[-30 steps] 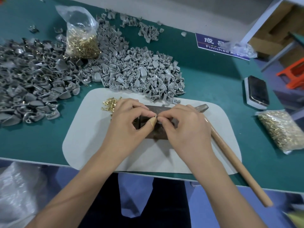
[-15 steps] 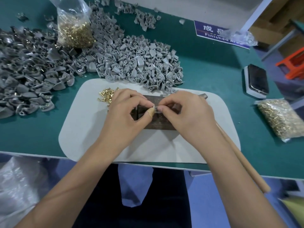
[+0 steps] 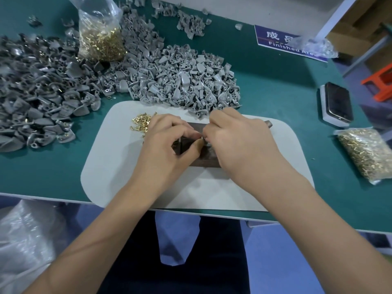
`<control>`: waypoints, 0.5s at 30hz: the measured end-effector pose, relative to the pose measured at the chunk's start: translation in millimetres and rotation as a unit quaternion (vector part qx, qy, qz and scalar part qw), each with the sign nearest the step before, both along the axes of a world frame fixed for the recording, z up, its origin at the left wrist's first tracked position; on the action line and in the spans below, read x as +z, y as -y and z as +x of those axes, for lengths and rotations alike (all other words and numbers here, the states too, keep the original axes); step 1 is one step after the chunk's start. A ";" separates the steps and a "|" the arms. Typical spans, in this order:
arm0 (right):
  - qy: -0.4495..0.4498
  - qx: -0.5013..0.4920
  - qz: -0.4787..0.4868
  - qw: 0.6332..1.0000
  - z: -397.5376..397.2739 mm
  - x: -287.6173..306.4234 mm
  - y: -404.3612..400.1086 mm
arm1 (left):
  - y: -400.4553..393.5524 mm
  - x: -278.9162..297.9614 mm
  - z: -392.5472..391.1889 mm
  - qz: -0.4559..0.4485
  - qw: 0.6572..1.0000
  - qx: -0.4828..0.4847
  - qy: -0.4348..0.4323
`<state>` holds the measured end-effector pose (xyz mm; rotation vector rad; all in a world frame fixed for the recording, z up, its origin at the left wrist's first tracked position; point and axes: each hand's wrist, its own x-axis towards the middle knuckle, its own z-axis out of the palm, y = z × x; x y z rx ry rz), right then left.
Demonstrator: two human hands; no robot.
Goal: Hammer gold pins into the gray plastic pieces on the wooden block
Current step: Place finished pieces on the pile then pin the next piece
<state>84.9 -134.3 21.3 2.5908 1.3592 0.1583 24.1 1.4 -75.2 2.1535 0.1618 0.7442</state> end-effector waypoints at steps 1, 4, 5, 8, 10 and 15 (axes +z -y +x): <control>-0.008 0.008 -0.007 1.000 0.7 0.1 -2.2 | -0.4 -0.2 0.0 0.001 1.000 -0.002 0.003; -0.035 -0.005 -0.014 0.999 5.4 -0.4 -3.0 | -0.8 -1.3 0.0 0.000 1.000 -0.004 0.005; -0.040 -0.011 -0.001 0.999 7.5 -0.9 -2.2 | -0.8 -1.6 0.0 0.000 1.000 -0.003 0.004; -0.096 -0.031 0.054 0.993 14.4 -3.4 1.7 | 0.1 -2.1 0.1 0.013 1.000 -0.004 0.004; -0.138 -0.038 0.099 0.985 18.1 -7.1 4.4 | 0.7 -2.1 0.1 0.030 1.000 -0.010 0.001; -0.199 -0.043 0.225 0.953 22.4 -22.6 13.9 | 1.5 -1.5 0.1 0.036 0.999 -0.012 -0.002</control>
